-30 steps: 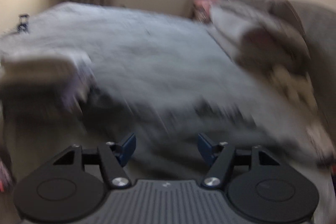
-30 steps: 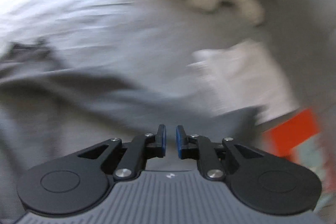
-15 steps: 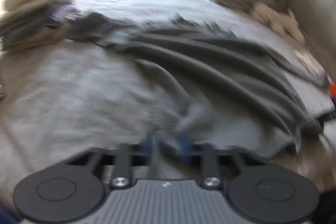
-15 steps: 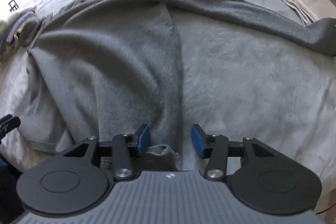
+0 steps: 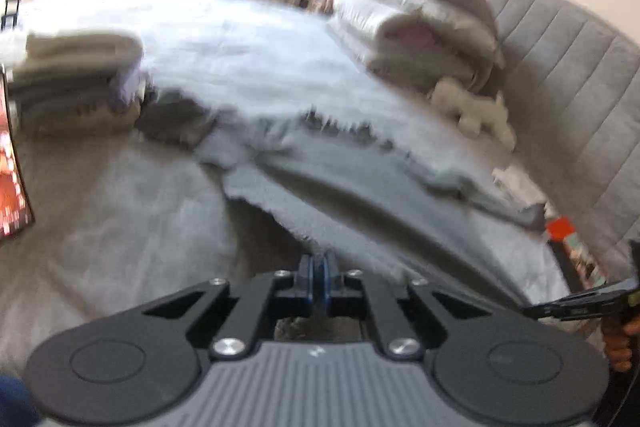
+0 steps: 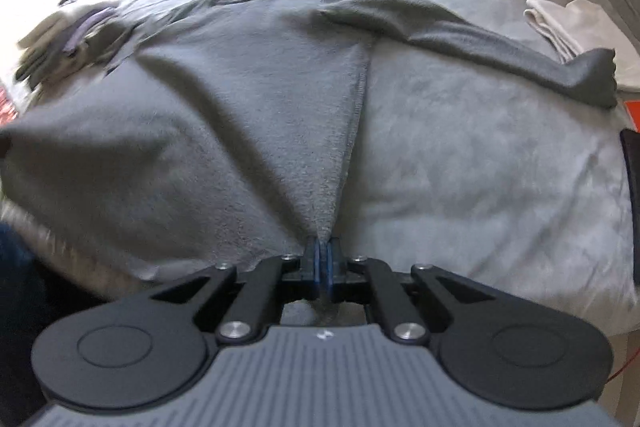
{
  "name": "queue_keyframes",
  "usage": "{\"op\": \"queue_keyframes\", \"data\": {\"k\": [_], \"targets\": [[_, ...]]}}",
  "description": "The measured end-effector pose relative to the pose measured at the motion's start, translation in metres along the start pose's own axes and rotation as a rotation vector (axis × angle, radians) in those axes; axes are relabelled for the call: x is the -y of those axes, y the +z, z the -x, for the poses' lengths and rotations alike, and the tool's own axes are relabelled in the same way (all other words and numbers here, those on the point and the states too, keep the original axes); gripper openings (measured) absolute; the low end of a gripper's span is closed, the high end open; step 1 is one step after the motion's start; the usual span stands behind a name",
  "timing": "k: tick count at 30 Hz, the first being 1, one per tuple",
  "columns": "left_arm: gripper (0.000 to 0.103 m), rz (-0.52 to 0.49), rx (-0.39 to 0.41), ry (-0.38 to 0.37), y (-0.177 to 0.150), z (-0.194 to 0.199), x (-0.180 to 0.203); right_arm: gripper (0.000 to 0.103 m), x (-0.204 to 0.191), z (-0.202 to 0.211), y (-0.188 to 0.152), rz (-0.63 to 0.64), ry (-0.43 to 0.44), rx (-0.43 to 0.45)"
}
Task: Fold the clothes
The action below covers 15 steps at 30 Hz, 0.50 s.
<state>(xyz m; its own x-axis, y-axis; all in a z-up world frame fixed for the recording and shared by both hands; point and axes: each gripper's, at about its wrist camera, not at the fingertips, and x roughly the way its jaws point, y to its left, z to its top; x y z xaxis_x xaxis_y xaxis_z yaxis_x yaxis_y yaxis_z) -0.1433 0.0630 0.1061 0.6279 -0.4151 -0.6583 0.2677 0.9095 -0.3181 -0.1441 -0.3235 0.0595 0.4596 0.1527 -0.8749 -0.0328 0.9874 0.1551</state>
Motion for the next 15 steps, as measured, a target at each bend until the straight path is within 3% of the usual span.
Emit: {"op": "queue_keyframes", "data": {"k": [3,7,9,10,13,15], "targets": [[0.019,0.056,-0.101,0.009,-0.002,-0.014,-0.013,0.006,0.007,0.005,-0.01,0.006,0.026,-0.001],[0.024,0.089,0.019,0.037,0.023,0.01,-0.028,0.015,0.008,0.008,-0.008,0.021,0.05,-0.024],[0.041,0.059,0.065,0.041,0.044,0.012,-0.025,0.015,0.014,0.013,0.005,0.022,0.055,0.023],[0.043,0.044,0.085,0.043,0.055,0.01,-0.023,0.019,0.017,0.016,0.011,0.021,0.058,0.049],[0.042,0.004,0.154,0.095,0.086,-0.01,-0.017,0.049,0.026,0.012,0.042,0.031,0.011,0.125],[0.04,-0.022,0.17,0.116,0.102,-0.029,-0.015,0.05,0.025,0.004,0.062,0.118,-0.08,0.164]]}}
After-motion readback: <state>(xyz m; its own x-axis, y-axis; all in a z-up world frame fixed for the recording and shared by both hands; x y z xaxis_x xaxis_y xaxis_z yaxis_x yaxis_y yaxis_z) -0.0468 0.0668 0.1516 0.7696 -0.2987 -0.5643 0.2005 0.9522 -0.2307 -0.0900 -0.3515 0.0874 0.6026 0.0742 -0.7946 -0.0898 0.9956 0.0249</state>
